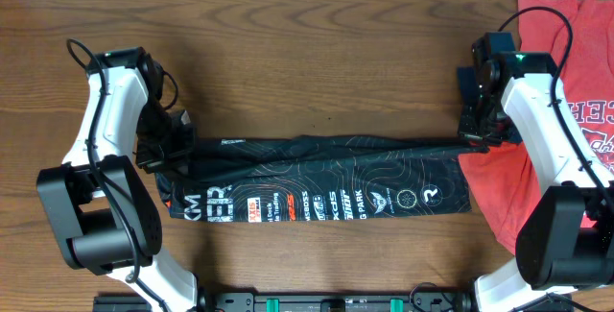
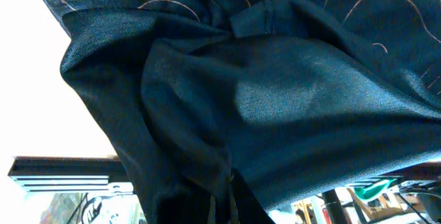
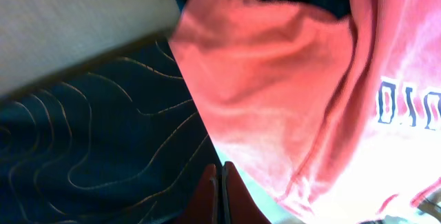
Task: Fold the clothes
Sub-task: 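Fold the far edge toward the near edge with both grippers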
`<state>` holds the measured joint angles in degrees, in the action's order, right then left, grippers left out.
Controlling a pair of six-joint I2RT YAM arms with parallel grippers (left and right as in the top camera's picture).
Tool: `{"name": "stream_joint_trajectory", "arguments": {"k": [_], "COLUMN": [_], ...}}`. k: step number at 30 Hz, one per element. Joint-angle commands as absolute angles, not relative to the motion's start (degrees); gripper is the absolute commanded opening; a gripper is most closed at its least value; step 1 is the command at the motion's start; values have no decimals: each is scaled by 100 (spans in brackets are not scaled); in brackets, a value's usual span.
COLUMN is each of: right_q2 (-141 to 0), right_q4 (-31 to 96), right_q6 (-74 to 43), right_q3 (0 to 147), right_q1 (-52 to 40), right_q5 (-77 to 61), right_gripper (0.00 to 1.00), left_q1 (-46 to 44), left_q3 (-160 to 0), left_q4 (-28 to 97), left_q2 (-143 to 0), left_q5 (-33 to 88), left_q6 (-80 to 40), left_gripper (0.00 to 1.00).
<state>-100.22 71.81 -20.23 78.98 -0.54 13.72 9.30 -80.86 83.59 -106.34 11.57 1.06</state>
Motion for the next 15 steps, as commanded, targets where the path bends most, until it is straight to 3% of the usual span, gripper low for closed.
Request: {"name": "stream_joint_trajectory", "arguments": {"k": [1, 2, 3, 4, 5, 6, 9, 15], "right_q2": [-9977, -9977, -9977, -9977, -9977, -9977, -9977, -9977], "right_q4": [7358, 7435, 7531, 7625, 7697, 7756, 7850, 7854], "right_q6": [-1809, -1809, -1809, -1809, -1809, -1809, -1809, -1791], "right_q3": [7896, 7896, 7896, 7896, 7896, 7896, 7896, 7896], "right_q1": [43, 43, 43, 43, 43, 47, 47, 47], "right_q5": [1557, 1559, 1559, 1564, 1564, 1564, 1566, 1564], "right_gripper": [1, 4, 14, 29, 34, 34, 36, 50], "left_q1": [958, 958, 958, 958, 958, 958, 958, 958], "left_q3": [-7992, -7988, -7988, -7988, -7988, -7988, -7988, -7988], "left_q4": [8444, 8464, 8484, 8501, 8506, 8521, 8549, 8523], "left_q2": [-10641, -10641, -10641, -10641, -10641, -10641, -10641, -10641], "left_q5": [1041, 1039, 1039, 1041, 1041, 1041, 1041, 1041], "left_q6": [34, 34, 34, 34, 34, 34, 34, 34], "left_gripper": [6, 6, 7, 22, 37, 41, 41, 42]}}
